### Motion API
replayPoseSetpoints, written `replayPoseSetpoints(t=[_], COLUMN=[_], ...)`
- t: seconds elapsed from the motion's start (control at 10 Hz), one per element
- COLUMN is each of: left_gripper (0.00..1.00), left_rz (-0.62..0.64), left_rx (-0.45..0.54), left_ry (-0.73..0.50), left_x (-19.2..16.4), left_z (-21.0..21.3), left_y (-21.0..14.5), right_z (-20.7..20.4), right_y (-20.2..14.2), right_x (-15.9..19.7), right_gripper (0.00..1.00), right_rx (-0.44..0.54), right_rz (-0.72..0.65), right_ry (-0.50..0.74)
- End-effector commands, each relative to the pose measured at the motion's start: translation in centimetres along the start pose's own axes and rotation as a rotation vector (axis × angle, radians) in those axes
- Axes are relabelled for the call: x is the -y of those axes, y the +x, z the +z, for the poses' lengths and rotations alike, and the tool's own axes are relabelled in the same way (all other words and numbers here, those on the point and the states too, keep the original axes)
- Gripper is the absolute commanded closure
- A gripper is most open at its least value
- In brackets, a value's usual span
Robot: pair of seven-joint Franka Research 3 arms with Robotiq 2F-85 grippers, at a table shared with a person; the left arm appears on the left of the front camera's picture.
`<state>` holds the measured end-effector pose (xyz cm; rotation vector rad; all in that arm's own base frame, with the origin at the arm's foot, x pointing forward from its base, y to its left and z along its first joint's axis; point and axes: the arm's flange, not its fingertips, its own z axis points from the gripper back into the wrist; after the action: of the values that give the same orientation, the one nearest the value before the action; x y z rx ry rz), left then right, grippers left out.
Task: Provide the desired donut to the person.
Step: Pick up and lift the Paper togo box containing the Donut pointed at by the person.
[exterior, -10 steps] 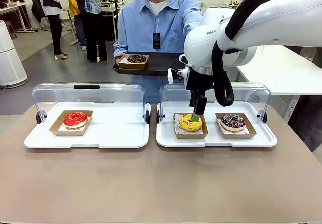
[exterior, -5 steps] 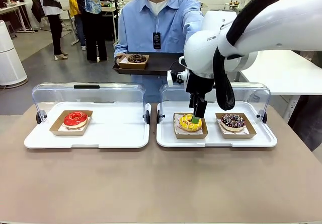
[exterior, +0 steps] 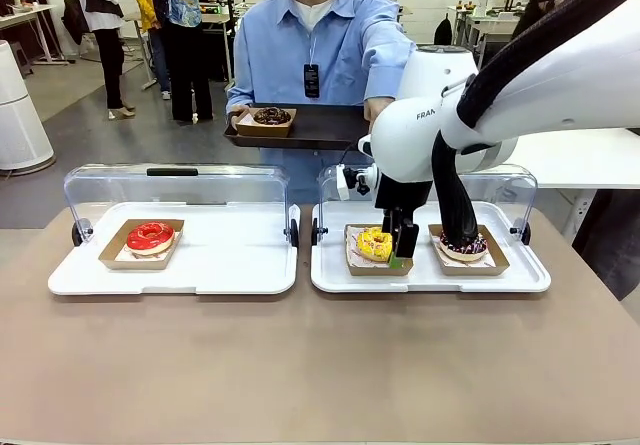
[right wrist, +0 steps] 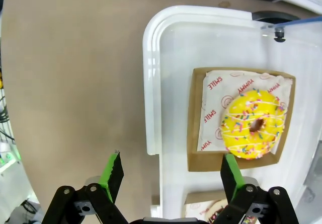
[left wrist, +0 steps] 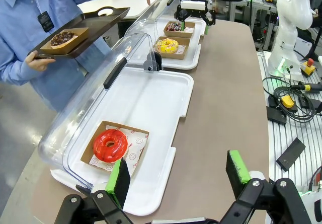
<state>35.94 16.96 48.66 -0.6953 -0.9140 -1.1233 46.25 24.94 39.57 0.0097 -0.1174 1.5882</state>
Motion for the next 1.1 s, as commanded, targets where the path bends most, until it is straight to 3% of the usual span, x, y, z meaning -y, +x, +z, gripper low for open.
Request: replayPoseSetpoints(t=[0.0,1.0], left_gripper=[0.00,0.00], left_rz=[-0.005,-0.005], left_rx=[0.026,0.026], left_ry=[0.006,0.006], left_x=[0.1,0.1], left_z=[0.0,0.0], left_y=[0.0,0.0], right_z=[-0.8,-5.2], right_y=[-0.4,-2.8], right_x=[-0.7,0.6], right_gripper=[0.00,0.00], right_rx=[-0.018,-0.068], right_rz=[0.008,-0.015], right_ry=[-0.034,0.049])
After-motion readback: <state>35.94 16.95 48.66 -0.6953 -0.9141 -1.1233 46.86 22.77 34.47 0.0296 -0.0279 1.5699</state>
